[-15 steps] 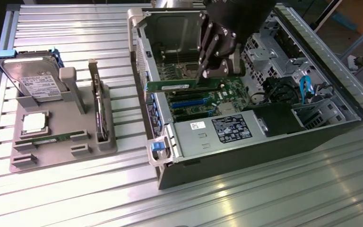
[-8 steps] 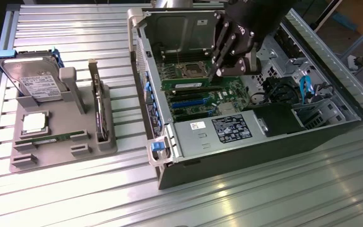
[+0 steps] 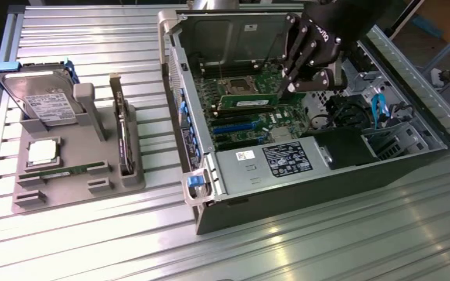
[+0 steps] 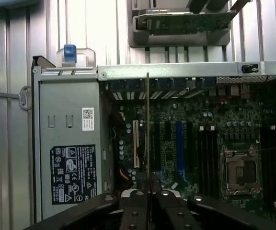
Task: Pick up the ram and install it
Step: 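Pick up the ram and move it above insertion slot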
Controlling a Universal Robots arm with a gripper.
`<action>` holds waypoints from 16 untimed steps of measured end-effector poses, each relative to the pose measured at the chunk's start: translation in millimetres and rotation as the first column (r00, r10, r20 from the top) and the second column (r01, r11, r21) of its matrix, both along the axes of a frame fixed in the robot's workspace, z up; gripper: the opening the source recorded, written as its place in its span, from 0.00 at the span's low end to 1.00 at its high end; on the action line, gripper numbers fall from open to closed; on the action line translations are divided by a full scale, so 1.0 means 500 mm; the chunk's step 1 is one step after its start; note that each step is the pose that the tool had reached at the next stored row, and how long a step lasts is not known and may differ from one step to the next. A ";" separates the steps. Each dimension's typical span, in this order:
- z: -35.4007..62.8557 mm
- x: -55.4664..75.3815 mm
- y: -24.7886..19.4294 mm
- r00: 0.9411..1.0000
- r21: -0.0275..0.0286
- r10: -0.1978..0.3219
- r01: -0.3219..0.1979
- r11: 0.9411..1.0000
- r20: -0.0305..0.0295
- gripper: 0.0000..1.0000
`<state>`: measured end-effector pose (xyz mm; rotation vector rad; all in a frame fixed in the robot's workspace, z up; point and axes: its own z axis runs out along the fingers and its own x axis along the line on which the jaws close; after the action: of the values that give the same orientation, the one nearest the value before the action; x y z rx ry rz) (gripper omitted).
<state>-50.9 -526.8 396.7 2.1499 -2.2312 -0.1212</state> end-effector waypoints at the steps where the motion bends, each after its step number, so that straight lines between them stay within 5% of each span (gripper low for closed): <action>1: 0.000 0.011 -0.0001 1.000 0.000 0.000 0.000 1.000 -0.002 0.12; 9: 0.000 0.062 -0.0001 1.000 0.000 0.000 0.000 1.000 -0.014 0.12; 16: 0.000 0.072 0.0000 1.000 0.000 0.000 0.000 1.000 -0.015 0.12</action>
<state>-14.7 -526.8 396.7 2.1416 -2.2230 -0.1371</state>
